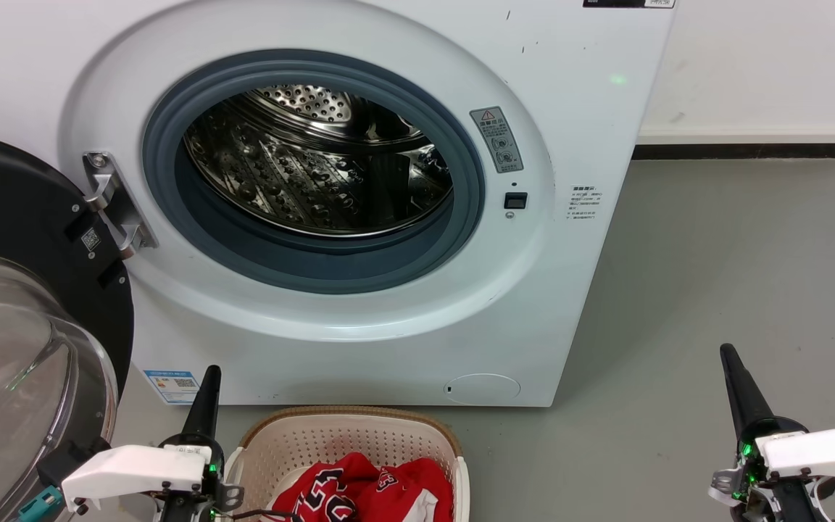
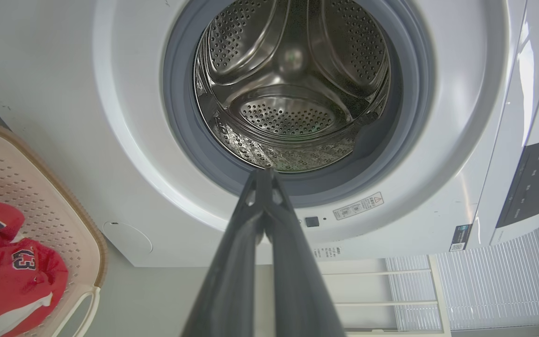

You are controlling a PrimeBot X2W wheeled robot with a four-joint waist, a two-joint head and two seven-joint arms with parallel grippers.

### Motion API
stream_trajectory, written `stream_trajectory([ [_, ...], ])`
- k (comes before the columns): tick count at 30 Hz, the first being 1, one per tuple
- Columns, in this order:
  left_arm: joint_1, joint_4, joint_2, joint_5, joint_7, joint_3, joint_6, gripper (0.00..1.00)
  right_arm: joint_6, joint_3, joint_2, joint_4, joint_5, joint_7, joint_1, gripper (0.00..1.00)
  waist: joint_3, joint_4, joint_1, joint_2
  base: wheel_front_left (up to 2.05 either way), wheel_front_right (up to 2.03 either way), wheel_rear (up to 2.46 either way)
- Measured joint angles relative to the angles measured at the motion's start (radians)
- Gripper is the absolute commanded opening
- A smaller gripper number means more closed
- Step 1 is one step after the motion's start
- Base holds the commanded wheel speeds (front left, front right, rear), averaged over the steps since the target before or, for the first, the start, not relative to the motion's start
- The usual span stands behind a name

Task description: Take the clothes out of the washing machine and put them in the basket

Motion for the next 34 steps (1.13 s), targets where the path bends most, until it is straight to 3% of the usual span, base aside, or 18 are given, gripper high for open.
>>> stream_trajectory([
  [34, -0.039, 0.007, 0.000, -0.268, 0.063, 0.024, -0.029, 0.00, 0.000, -0.009, -0.001, 0.017, 0.277, 0.065, -0.042, 0.00, 0.008, 0.006, 0.0000, 0.0000, 0.00, 0.00, 0.00],
])
